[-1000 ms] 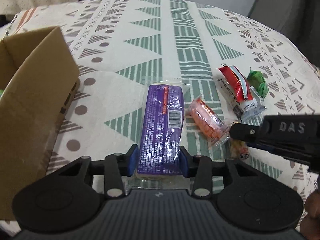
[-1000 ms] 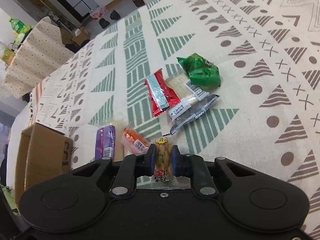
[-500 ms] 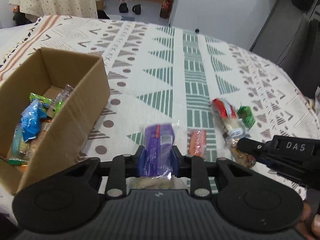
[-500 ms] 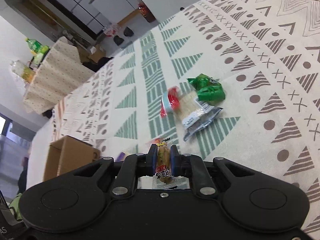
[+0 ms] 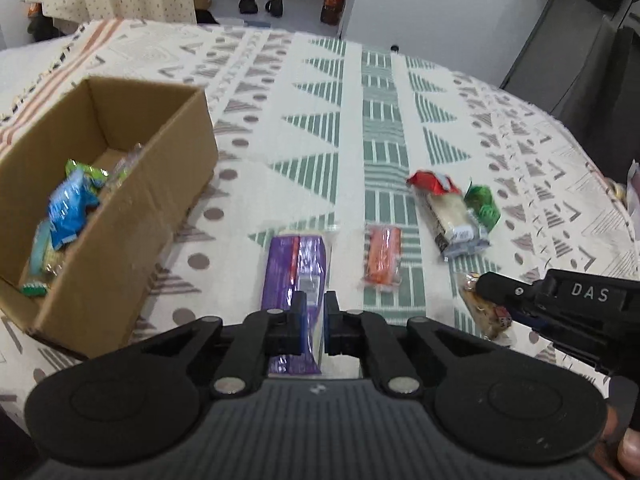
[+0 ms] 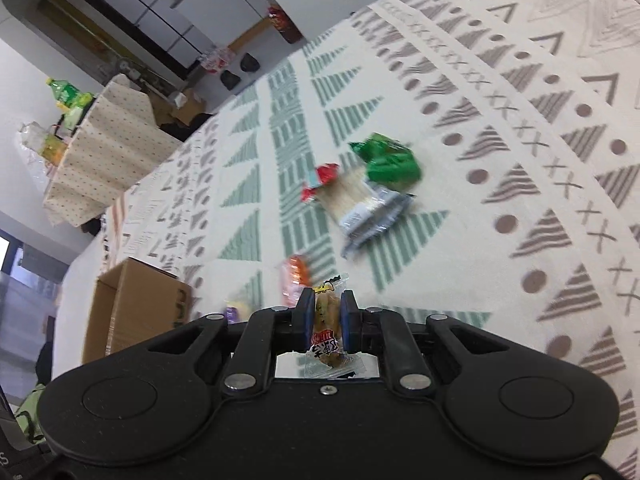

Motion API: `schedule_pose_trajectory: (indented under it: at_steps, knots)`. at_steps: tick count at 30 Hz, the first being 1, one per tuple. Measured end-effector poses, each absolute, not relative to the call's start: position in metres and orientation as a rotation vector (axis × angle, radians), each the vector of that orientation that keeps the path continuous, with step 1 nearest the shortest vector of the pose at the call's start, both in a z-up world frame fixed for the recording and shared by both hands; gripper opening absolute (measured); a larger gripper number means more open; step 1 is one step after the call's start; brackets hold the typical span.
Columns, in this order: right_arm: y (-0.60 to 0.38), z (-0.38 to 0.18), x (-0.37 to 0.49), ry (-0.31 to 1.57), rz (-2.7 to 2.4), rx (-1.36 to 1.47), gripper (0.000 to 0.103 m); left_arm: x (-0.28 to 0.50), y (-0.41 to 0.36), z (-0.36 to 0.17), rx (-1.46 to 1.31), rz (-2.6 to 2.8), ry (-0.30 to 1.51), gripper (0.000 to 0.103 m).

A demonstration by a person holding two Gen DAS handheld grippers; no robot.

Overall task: Organize snacks
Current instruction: 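Lift the purple bar with the left gripper while the right gripper holds the bread stick packet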

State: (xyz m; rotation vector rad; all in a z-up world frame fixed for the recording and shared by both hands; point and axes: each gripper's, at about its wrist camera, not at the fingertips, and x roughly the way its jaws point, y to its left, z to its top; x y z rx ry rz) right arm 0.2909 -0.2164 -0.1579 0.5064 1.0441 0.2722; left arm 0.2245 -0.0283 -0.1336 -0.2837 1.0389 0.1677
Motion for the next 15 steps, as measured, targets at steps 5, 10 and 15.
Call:
schedule_pose_trajectory:
  at_steps: [5,10,15]
  knots:
    - [-0.214,-0.169,0.292,1.079,0.241,0.472,0.014,0.226,-0.029,-0.149,-0.282,0.183,1.072,0.042]
    - [-0.211,-0.179,0.294,1.113,0.227,0.446,0.014,0.230,-0.026,-0.162,-0.284,0.190,1.079,0.048]
    - [-0.208,-0.190,0.293,1.158,0.219,0.416,0.021,0.233,-0.020,-0.172,-0.289,0.213,1.085,0.048]
